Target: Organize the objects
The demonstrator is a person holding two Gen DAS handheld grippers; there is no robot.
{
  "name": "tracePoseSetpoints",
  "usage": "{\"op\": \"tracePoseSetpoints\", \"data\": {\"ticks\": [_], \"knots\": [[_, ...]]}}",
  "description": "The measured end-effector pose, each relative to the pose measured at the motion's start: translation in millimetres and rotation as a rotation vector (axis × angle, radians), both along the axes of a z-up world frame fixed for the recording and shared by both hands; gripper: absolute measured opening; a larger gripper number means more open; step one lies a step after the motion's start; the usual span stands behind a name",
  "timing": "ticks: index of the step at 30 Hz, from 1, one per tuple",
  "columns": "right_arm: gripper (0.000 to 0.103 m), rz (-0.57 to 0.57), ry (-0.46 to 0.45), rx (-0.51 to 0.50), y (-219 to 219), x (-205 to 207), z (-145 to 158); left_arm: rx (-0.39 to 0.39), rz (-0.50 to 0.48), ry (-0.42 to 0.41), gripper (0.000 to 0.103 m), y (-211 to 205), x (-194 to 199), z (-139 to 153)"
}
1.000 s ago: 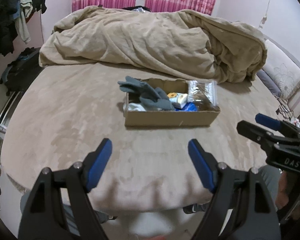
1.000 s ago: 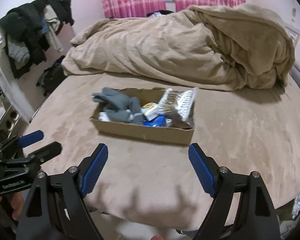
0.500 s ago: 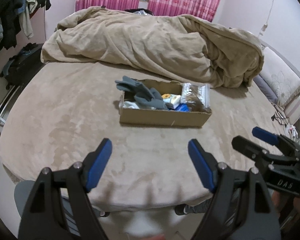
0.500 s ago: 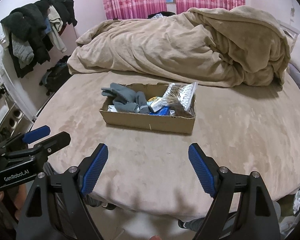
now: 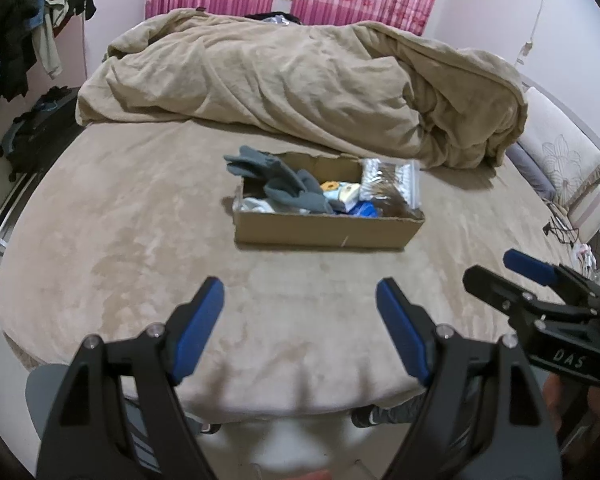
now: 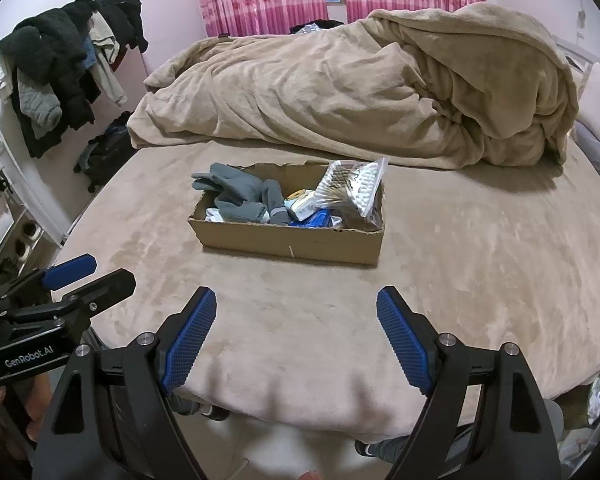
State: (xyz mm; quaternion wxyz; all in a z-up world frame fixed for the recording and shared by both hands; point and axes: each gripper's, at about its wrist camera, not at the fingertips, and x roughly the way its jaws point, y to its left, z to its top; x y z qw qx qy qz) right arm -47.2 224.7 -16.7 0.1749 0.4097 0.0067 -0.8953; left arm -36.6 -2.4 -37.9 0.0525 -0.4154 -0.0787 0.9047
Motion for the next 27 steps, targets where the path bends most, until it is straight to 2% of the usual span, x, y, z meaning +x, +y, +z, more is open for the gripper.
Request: {"op": "tracePoseSetpoints", "data": {"ticks": [27], "knots": [[0.085,-0.032,0.006,0.007,13.1,-7.2,-5.7,-0.008,-0.017,0.012,0.08,7.2,-5.8,-0.9]]}}
